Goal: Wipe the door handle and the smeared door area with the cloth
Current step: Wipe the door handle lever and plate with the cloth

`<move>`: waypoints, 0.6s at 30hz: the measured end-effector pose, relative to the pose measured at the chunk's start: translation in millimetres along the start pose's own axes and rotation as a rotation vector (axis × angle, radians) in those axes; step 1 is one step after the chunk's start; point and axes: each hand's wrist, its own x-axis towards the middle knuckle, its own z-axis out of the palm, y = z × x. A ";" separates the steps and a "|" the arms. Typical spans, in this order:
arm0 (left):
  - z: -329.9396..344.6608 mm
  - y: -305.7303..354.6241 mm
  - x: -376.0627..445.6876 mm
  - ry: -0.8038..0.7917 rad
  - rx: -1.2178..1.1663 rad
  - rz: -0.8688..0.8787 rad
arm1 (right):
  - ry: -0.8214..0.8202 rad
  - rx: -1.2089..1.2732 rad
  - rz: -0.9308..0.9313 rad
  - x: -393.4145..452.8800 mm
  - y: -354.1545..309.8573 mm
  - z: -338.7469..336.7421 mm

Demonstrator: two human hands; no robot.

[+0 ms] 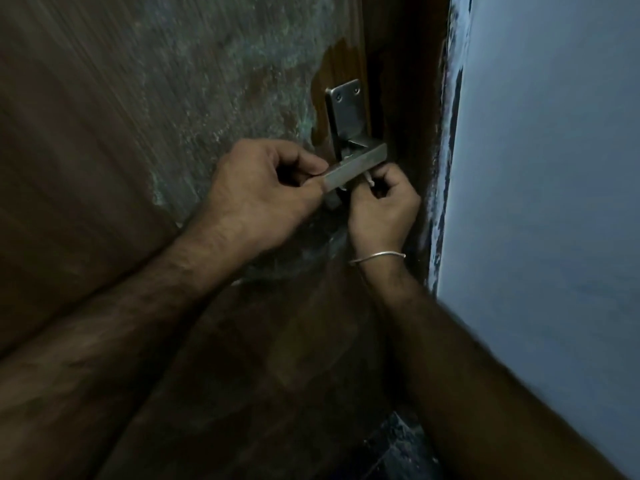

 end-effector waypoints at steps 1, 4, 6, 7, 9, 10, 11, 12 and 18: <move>-0.1 0.1 -1.2 -0.004 -0.019 -0.017 | -0.038 -0.024 -0.008 -0.7 0.7 -5.2; -2.2 2.2 -4.5 -0.014 -0.102 -0.106 | -0.192 -0.207 -0.017 -2.0 -6.1 -22.0; -1.6 1.3 -6.1 0.004 -0.188 -0.180 | -0.168 -0.266 -0.028 -3.2 -13.9 -30.4; -0.7 1.0 -6.3 0.018 -0.229 -0.210 | -0.086 -0.236 -0.044 -4.3 -21.1 -33.2; 1.5 -0.4 -6.5 0.043 -0.298 -0.272 | 0.102 -0.124 -0.122 -2.5 -37.7 -34.5; 3.0 -1.8 -7.5 0.056 -0.325 -0.303 | 0.125 -0.096 -0.158 -0.1 -44.2 -33.4; 4.3 -3.3 -8.4 0.070 -0.348 -0.328 | 0.101 -0.096 -0.181 2.4 -49.7 -31.4; 5.5 -4.5 -9.1 0.083 -0.367 -0.348 | 0.057 -0.124 -0.191 3.6 -53.1 -29.4; 11.1 -4.9 -10.9 0.083 -0.464 -0.401 | 0.000 -0.268 -0.355 -26.5 -50.2 -25.0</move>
